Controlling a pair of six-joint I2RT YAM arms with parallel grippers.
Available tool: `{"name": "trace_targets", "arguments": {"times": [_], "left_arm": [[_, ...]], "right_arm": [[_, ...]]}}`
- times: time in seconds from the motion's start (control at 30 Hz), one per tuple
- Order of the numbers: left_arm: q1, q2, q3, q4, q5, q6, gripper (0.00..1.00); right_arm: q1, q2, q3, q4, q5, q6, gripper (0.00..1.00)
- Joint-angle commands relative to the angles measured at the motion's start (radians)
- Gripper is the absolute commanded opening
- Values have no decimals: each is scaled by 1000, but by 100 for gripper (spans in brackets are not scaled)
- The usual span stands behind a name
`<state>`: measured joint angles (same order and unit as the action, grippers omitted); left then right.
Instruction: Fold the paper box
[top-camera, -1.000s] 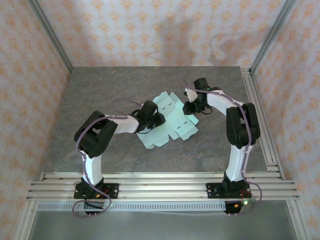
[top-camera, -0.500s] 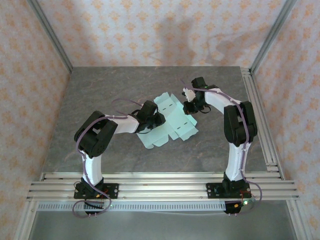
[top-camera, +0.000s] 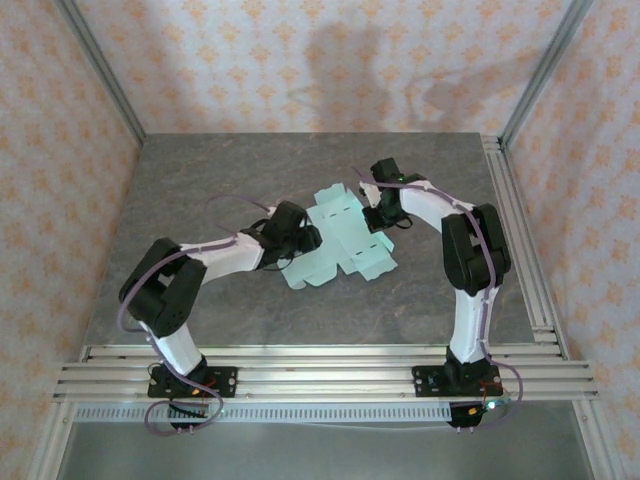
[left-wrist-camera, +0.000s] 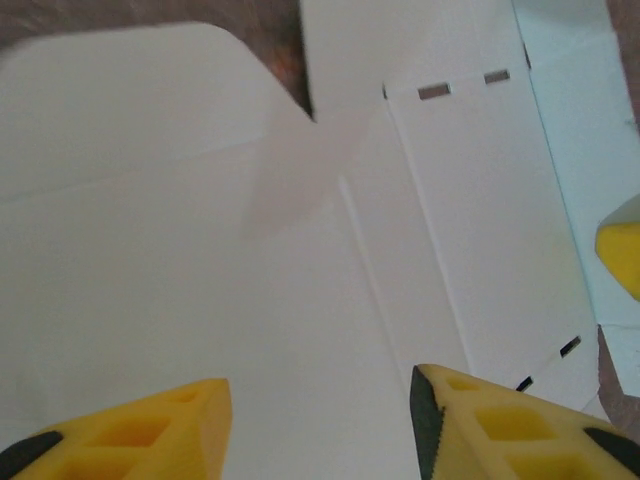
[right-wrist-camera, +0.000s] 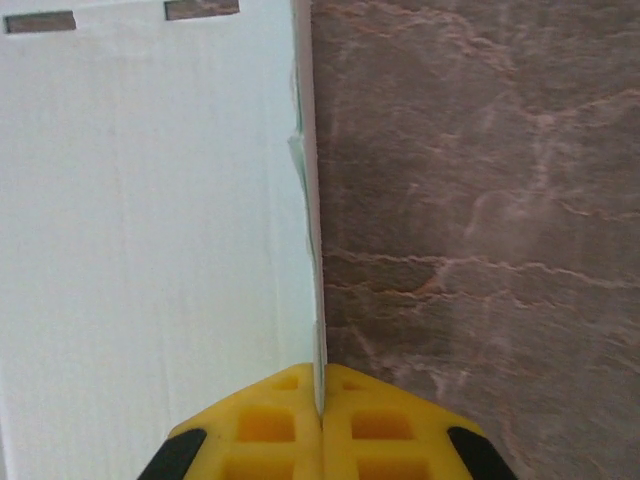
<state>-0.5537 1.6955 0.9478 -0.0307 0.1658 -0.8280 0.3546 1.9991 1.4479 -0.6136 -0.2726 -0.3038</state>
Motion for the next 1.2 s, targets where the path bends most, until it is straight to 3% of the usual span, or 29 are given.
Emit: {"name": "trace_targets", "arguments": {"times": [0.0, 0.27, 0.6, 1.0, 1.17], "left_arm": [[9, -69, -15, -124, -123, 60, 56], [26, -116, -70, -105, -118, 47, 72], [75, -180, -152, -82, -107, 17, 98], [117, -247, -203, -99, -107, 20, 100], [119, -244, -202, -98, -106, 23, 100]], "right_arm": [[47, -50, -24, -4, 183, 11, 0], [187, -58, -66, 74, 536, -33, 0], [291, -11, -87, 168, 788, -84, 0], [323, 100, -26, 118, 927, -84, 0], [324, 92, -19, 121, 909, -84, 0]]}}
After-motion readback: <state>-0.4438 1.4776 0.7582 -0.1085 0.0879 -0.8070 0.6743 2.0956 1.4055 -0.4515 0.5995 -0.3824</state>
